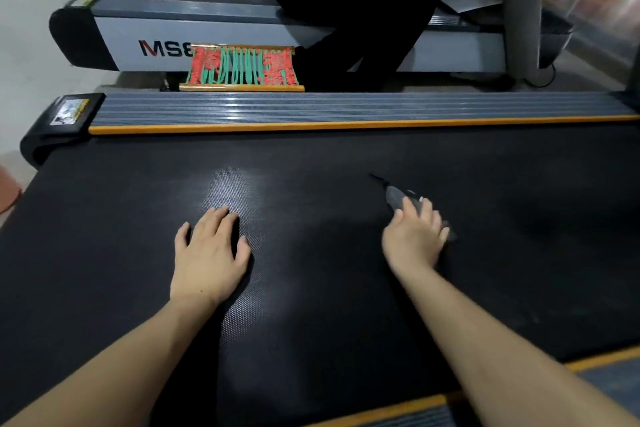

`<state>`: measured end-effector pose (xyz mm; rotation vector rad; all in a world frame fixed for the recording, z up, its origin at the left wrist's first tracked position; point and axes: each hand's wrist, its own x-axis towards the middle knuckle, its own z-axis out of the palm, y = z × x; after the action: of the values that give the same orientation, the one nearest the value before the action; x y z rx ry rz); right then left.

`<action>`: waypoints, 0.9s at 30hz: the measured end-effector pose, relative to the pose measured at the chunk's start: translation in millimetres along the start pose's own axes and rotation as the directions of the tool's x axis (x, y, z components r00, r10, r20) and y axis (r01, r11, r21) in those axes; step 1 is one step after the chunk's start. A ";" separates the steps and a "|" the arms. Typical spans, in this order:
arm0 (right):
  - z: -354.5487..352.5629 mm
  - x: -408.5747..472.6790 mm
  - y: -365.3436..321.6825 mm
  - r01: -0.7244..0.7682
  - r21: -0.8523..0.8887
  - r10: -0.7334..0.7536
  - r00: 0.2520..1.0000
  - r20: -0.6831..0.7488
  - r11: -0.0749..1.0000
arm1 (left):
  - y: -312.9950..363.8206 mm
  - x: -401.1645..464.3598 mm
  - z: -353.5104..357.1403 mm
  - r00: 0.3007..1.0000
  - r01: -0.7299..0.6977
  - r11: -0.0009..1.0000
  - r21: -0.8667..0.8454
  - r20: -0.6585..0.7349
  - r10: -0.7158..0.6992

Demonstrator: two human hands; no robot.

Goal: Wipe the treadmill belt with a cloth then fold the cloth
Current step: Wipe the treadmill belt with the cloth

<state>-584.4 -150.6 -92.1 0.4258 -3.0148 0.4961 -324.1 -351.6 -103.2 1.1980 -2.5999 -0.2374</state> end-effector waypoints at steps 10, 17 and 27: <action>19.0 -105.4 -89.2 0.743 0.133 -0.754 0.636 0.164 0.656 | -0.8 0.4 -1.0 1.000 -0.015 1.000 0.011 0.005 0.015; -21.8 -5.5 58.3 0.419 -0.091 -0.413 0.907 0.081 0.903 | 6.4 -5.2 -12.0 0.996 -0.069 0.997 0.023 -0.049 0.070; 6.9 -93.8 -78.2 0.180 0.001 -0.179 0.976 0.121 0.984 | -2.8 -36.4 -65.8 0.872 0.022 0.997 0.079 0.487 -0.057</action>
<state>-472.6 -199.5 -84.1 0.7452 -3.0502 0.4565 -279.2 -328.0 -47.7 1.3626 -3.0354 -0.5242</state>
